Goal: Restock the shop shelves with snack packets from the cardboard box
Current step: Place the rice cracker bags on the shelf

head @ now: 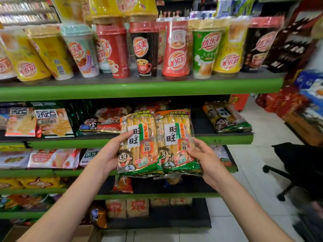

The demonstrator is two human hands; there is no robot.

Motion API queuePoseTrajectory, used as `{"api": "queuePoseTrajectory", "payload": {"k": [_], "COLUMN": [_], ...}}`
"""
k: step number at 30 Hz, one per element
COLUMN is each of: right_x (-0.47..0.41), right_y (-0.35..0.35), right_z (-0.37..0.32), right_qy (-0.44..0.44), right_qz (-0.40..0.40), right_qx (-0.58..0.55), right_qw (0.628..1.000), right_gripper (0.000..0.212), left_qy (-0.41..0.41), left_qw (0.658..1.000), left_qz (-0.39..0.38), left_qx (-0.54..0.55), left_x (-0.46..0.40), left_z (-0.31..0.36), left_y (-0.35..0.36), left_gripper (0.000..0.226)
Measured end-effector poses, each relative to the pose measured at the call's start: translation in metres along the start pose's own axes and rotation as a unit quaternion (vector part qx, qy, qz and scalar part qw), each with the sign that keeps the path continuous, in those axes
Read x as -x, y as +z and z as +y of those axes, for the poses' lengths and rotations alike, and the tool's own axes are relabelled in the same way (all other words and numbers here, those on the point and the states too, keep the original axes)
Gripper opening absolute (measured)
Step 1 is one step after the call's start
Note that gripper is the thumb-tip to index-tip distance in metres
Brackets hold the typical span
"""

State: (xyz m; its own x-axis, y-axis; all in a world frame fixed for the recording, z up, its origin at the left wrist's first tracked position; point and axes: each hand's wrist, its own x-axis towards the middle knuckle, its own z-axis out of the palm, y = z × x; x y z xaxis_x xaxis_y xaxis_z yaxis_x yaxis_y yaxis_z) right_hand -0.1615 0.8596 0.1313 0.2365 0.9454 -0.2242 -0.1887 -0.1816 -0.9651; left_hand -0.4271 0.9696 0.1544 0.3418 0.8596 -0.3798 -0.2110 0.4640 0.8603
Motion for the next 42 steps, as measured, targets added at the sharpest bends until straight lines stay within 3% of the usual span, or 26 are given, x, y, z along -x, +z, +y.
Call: {"api": "queuePoseTrajectory", "payload": {"k": [8,11,17,20,24,29,32,36,42], "right_x": [-0.037,-0.067,-0.126,-0.14,-0.138,-0.137,-0.137,-0.141,-0.149], "right_y": [-0.031,-0.04,-0.043,-0.034,-0.022,-0.029,-0.051,-0.1,-0.132], "right_z": [-0.038,-0.065,-0.097,-0.096,-0.094,-0.088,-0.098,-0.109,-0.087], "right_qy": [0.006,0.011,-0.012,0.005,-0.016,-0.059,-0.125,-0.064,0.032], "right_qz": [0.072,0.117,0.198,0.182,0.145,0.054,0.09,0.099,0.044], "right_qx": [-0.015,0.065,0.267,0.397,0.579,0.627,0.615,0.738,0.71], "right_qw": [0.997,0.991,0.943,0.899,0.802,0.775,0.773,0.665,0.702], "right_gripper": [0.032,0.021,0.028,0.034,0.036,0.053,0.048,0.054,0.086], "left_qy": [0.021,0.033,0.023,0.028,0.034,0.033,0.04,0.049,0.038], "left_qw": [0.999,0.998,0.997,0.996,0.997,0.996,0.996,0.997,0.998], "left_qz": [-0.033,-0.042,-0.062,-0.068,-0.068,-0.073,-0.067,-0.052,-0.04], "left_qx": [0.011,0.026,0.038,0.04,0.031,0.026,0.033,0.041,0.023], "left_x": [-0.018,-0.025,-0.04,-0.046,-0.051,-0.052,-0.052,-0.054,-0.059], "left_z": [0.02,0.027,0.032,0.033,0.034,0.037,0.038,0.037,0.028], "left_y": [-0.001,-0.005,-0.011,-0.014,-0.01,0.006,0.01,0.014,0.042], "left_gripper": [0.031,0.019,0.014,0.014,0.013,0.022,0.024,0.018,0.012]}}
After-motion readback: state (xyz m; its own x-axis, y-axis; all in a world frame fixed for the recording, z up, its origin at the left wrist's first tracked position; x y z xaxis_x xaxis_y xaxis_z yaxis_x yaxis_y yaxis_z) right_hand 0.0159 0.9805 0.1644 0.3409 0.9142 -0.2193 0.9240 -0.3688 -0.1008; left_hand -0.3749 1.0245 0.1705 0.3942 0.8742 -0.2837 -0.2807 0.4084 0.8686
